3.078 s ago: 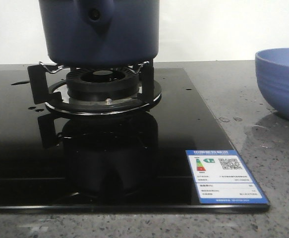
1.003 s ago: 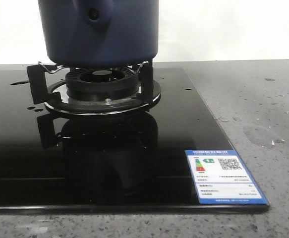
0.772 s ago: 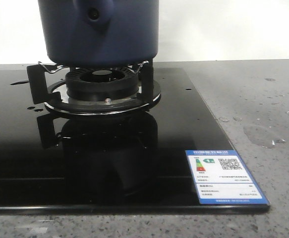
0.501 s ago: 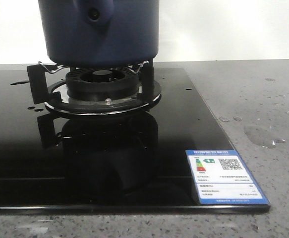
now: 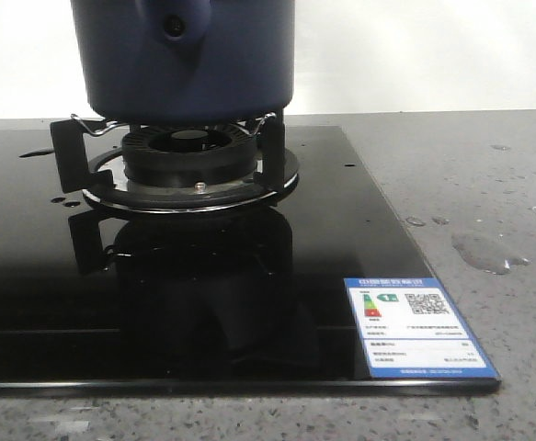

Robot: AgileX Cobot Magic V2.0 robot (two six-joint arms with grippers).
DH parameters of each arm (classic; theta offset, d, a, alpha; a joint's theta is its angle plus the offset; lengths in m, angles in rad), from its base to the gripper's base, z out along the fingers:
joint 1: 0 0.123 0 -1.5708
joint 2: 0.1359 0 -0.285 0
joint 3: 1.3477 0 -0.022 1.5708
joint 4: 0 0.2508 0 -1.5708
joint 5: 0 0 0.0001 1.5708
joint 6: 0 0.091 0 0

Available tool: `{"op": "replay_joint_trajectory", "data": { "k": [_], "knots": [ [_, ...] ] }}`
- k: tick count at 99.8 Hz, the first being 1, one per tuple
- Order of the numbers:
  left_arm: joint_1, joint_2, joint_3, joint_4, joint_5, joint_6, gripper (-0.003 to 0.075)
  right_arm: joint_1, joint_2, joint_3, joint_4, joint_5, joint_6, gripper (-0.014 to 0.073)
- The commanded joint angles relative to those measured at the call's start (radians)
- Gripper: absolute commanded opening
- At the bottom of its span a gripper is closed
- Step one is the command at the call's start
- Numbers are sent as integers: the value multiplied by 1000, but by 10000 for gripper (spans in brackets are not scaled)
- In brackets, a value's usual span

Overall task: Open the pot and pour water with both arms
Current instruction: 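Carry the bowl over the open saucepan and tilt it to pour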

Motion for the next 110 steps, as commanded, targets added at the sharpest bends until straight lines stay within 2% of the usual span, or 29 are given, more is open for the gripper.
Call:
{"op": "replay_joint_trajectory", "data": {
  "k": [1, 73, 101, 110],
  "knots": [
    [-8, -11, -36, -72, 0, -8, 262, 20, -53, -38, -123, -105, 19, -39],
    [-8, -11, -36, -72, -24, -8, 262, 147, -22, -38, -513, -177, 19, -39],
    [-56, -11, -36, -53, -47, -8, 262, 147, -12, -36, -600, -178, 31, -39],
    [-58, -11, -36, -53, -51, -8, 262, 147, -12, -36, -637, -178, 73, -39]
  ]
}}
